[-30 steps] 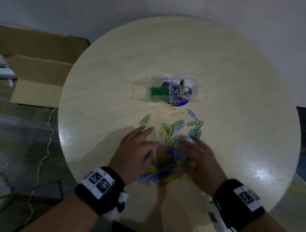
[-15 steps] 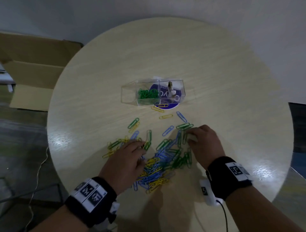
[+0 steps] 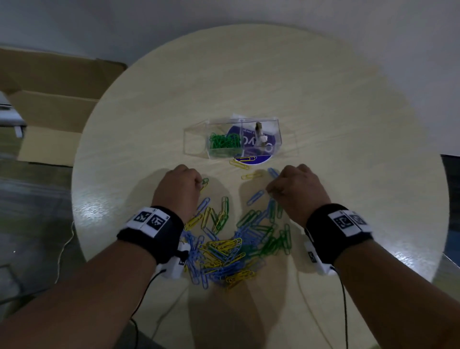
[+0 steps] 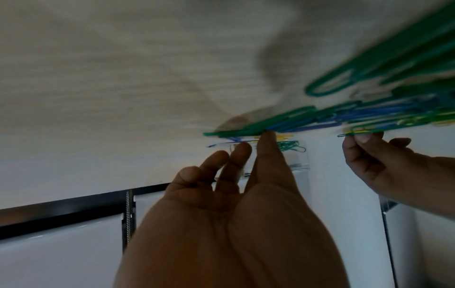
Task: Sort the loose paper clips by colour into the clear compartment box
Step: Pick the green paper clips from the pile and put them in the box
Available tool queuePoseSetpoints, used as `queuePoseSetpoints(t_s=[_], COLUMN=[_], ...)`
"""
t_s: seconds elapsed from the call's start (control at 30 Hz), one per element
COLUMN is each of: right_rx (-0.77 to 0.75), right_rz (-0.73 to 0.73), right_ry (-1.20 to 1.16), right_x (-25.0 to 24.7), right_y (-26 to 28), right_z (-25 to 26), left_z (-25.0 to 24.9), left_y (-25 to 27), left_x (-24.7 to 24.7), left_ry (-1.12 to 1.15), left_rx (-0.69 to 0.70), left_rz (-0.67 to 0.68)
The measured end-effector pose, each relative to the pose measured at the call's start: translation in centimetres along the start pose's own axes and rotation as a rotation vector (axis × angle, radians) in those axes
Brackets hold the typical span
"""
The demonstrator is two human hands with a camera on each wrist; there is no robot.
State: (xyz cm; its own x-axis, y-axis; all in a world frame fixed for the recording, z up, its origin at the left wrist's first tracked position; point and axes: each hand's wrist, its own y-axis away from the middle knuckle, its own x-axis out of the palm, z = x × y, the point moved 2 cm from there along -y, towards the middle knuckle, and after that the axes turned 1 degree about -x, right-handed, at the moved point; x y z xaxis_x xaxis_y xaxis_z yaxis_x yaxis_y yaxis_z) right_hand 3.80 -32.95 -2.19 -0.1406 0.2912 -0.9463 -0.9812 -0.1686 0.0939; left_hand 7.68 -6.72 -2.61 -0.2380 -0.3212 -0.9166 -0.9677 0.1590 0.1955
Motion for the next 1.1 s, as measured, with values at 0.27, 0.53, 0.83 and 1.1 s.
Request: queuePoseSetpoints(t_s=[0.27, 0.53, 0.83, 1.1], right_rx=[0.095, 0.479, 0.507, 0.518], right_rz=[0.081, -0.072, 0.069, 0.119], right_ry=[-0.013, -0.251, -0.178, -0.215], right_x=[0.4, -0.1, 1.0, 1.3], right_y=[-0.4, 3.0, 4.9, 4.8], right_z=[0.1, -2.4, 0.9, 1.1], left_z=[-1.5, -3.5, -4.7, -4.8], left_y=[1.0, 3.5, 2.4, 2.9], left_x=[-0.9, 1.9, 2.0, 2.1], left_ry=[0.152, 0.133, -0.06, -0.115], left_rx=[-0.019, 0.01, 0.078, 0.151], left_rz=[0.004, 0.034, 0.131, 0.175])
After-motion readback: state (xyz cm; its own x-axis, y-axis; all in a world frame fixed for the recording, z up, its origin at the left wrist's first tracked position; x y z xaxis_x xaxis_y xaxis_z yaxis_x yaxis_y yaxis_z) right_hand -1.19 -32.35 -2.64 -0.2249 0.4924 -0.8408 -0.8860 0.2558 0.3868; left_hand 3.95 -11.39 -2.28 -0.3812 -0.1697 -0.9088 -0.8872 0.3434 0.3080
